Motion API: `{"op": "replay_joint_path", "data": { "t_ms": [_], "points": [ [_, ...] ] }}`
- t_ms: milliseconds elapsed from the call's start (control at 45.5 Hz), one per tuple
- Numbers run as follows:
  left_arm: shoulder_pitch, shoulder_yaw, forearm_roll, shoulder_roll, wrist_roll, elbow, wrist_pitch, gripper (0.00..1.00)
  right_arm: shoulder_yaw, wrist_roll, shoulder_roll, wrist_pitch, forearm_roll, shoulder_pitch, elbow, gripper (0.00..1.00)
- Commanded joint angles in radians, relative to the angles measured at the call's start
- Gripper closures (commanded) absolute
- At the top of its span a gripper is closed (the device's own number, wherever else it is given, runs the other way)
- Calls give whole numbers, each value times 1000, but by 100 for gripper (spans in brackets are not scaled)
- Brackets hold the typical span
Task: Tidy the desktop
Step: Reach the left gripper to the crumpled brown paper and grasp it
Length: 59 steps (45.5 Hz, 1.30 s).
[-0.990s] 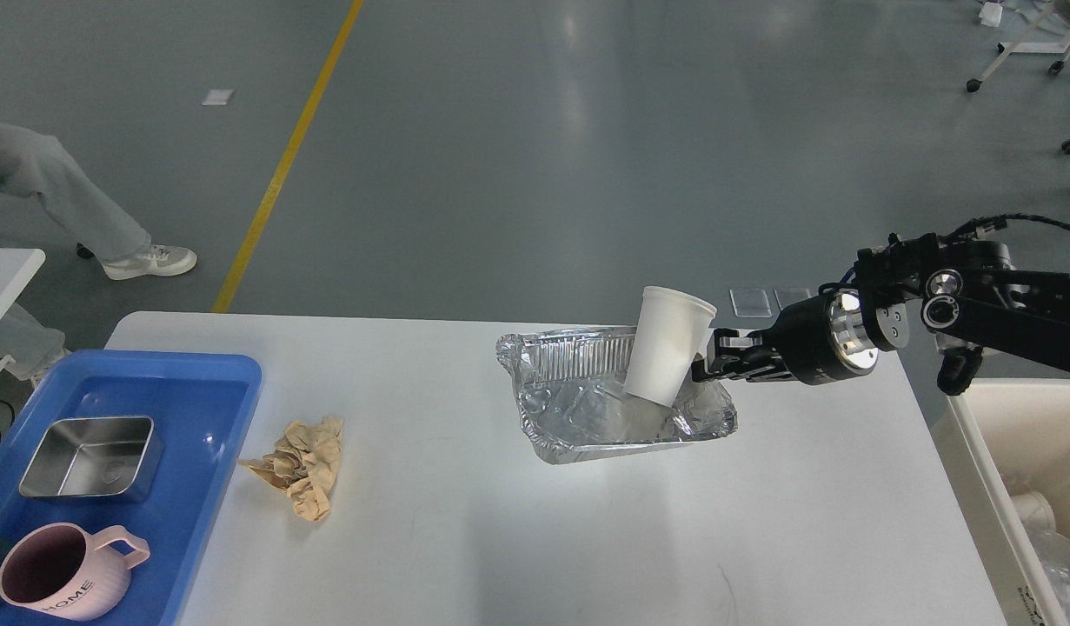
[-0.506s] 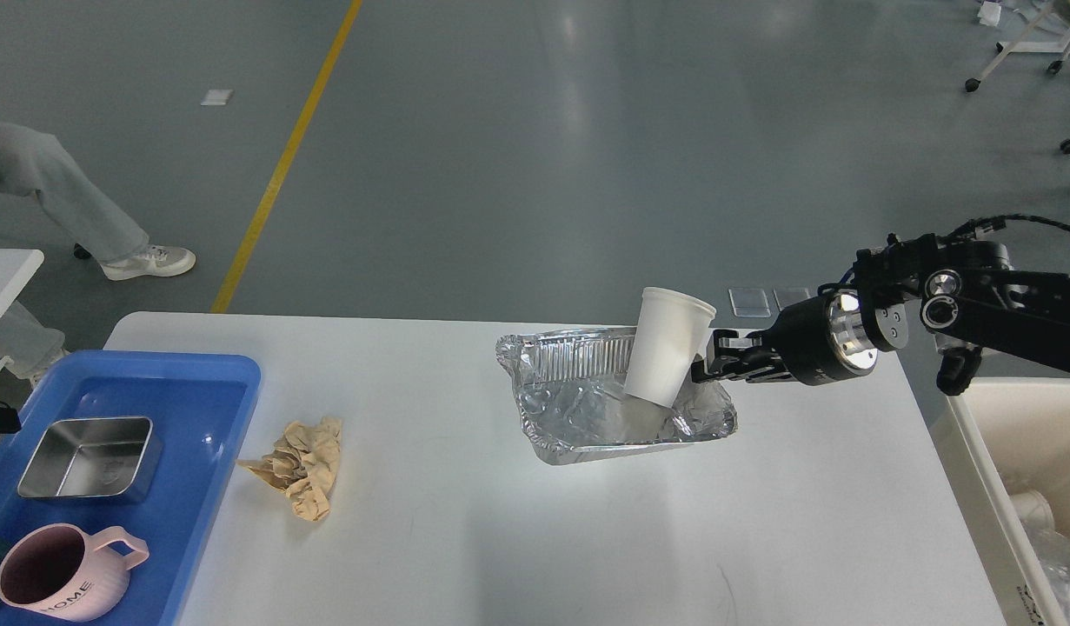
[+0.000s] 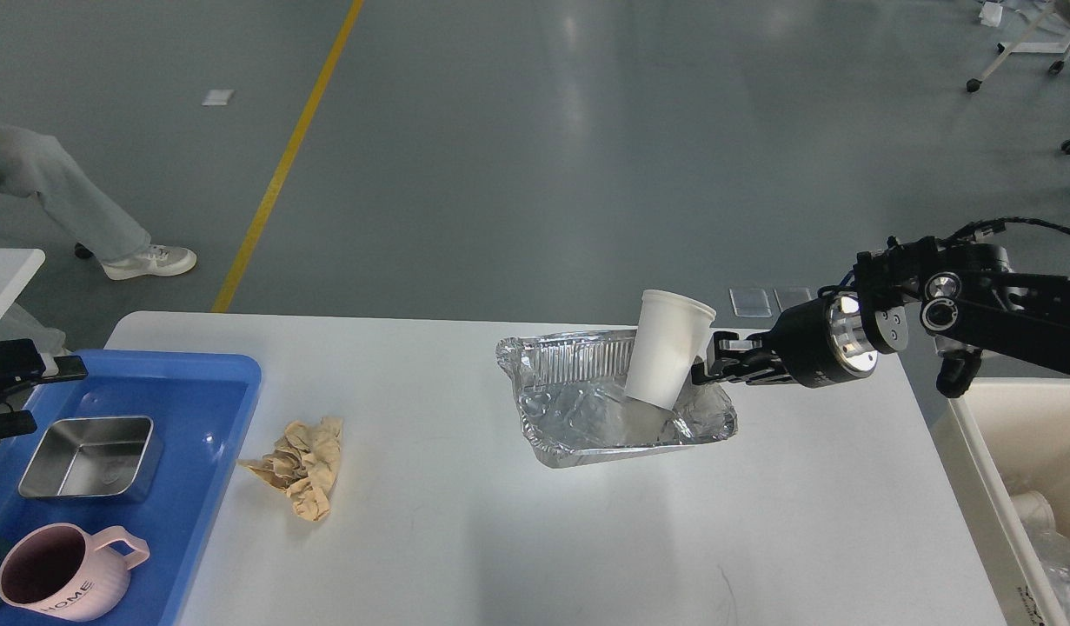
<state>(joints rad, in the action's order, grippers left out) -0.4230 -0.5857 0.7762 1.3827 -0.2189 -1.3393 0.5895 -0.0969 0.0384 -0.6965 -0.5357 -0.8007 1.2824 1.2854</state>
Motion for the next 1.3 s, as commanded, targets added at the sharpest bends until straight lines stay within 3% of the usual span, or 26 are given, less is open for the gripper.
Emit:
{"op": "replay_joint_path", "data": {
  "t_ms": [0, 132, 286, 726, 968, 1166, 1276],
  "points": [
    [1, 4, 29, -111, 19, 78, -8, 1, 0, 0, -1, 0, 0, 0, 0, 100],
    [3, 3, 95, -257, 64, 140, -74, 2, -1, 0, -1, 0, 0, -1, -1, 100],
    [13, 24, 98, -387, 64, 169, -189, 2, -1, 0, 2, 0, 0, -5, -1, 100],
    [26, 41, 149, -651, 64, 296, -346, 3, -1, 0, -3, 2, 0, -8, -1, 100],
    [15, 41, 175, -757, 64, 425, -361, 7, 0, 0, 0, 2, 0, -8, -1, 100],
    [-8, 41, 196, -827, 67, 505, -361, 17, 0, 0, 0, 2, 0, -8, -1, 100],
    [-16, 69, 202, -837, 67, 513, -359, 27, 0, 0, 0, 2, 0, -8, -1, 100]
  ]
}}
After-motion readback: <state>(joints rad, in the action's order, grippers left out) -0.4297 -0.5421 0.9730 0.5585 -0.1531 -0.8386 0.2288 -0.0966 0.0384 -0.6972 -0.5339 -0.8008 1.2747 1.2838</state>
